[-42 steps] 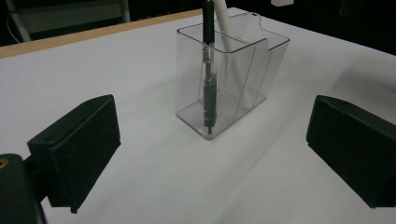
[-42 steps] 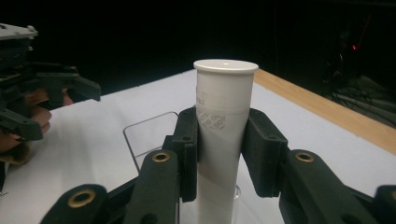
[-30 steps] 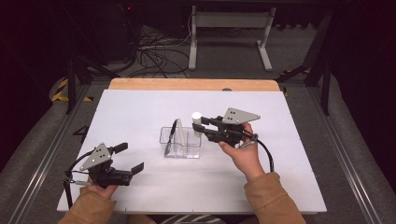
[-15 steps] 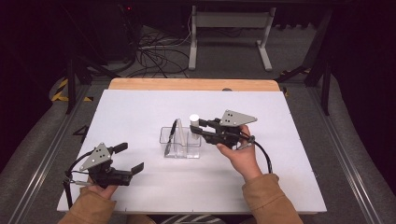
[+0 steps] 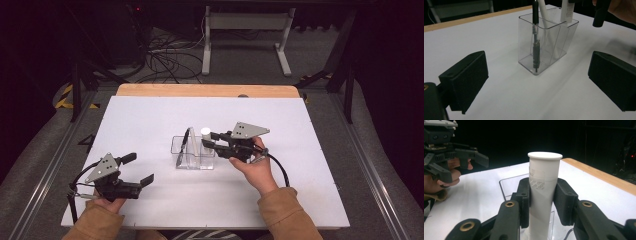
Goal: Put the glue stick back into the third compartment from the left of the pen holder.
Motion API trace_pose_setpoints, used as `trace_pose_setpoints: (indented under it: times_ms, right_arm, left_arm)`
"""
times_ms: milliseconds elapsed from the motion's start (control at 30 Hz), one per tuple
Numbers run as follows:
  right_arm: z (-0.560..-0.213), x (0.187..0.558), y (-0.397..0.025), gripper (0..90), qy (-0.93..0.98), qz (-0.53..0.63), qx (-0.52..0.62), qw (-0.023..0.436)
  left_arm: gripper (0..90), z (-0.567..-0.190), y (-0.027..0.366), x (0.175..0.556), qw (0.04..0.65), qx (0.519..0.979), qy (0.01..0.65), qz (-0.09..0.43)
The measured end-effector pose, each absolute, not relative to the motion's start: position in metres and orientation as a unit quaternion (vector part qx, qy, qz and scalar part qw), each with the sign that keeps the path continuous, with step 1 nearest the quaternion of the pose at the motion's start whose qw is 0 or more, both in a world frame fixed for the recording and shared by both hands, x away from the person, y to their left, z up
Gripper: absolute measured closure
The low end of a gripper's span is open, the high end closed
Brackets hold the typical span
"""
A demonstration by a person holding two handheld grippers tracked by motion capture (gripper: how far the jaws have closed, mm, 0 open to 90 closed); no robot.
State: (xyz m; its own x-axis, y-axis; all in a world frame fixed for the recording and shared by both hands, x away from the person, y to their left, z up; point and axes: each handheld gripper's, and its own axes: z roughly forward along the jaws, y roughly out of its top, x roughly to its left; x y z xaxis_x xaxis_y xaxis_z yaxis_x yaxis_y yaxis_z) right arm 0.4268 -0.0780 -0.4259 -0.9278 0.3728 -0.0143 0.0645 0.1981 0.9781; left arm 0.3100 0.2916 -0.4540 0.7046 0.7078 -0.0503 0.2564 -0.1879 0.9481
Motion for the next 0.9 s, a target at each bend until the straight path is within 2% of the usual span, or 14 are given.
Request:
trace_pose_setpoints:
  times_ms: [333, 367, 400, 433, 467, 567, 700, 900]
  right_arm:
    - [-0.429, 0.423, -0.075, 67.7, 0.774, 0.603, 0.147, 0.123]
    - [-0.429, 0.423, -0.075, 65.3, 0.776, 0.600, 0.150, 0.125]
    - [-0.428, 0.422, -0.076, 55.5, 0.777, 0.597, 0.153, 0.129]
    - [-0.427, 0.421, -0.075, 41.1, 0.776, 0.595, 0.160, 0.131]
    - [-0.426, 0.420, -0.076, 33.9, 0.776, 0.593, 0.168, 0.134]
    - [-0.420, 0.412, -0.081, 25.4, 0.779, 0.580, 0.211, 0.111]
    - [-0.417, 0.408, -0.084, 17.5, 0.779, 0.578, 0.203, 0.132]
    - [-0.409, 0.404, -0.091, 14.7, 0.771, 0.582, 0.206, 0.155]
  left_arm:
    - [3.6, -0.454, 0.291, 0.310, 0.548, 0.743, 0.325, 0.206]
    - [3.6, -0.454, 0.291, 0.310, 0.548, 0.743, 0.325, 0.206]
    - [3.6, -0.454, 0.291, 0.310, 0.548, 0.743, 0.325, 0.206]
    - [3.6, -0.454, 0.291, 0.310, 0.548, 0.743, 0.325, 0.206]
    - [3.6, -0.454, 0.292, 0.310, 0.548, 0.742, 0.325, 0.206]
    - [3.6, -0.454, 0.291, 0.310, 0.548, 0.743, 0.325, 0.206]
    - [3.6, -0.454, 0.291, 0.310, 0.548, 0.742, 0.326, 0.206]
    - [3.6, -0.453, 0.292, 0.310, 0.548, 0.742, 0.324, 0.209]
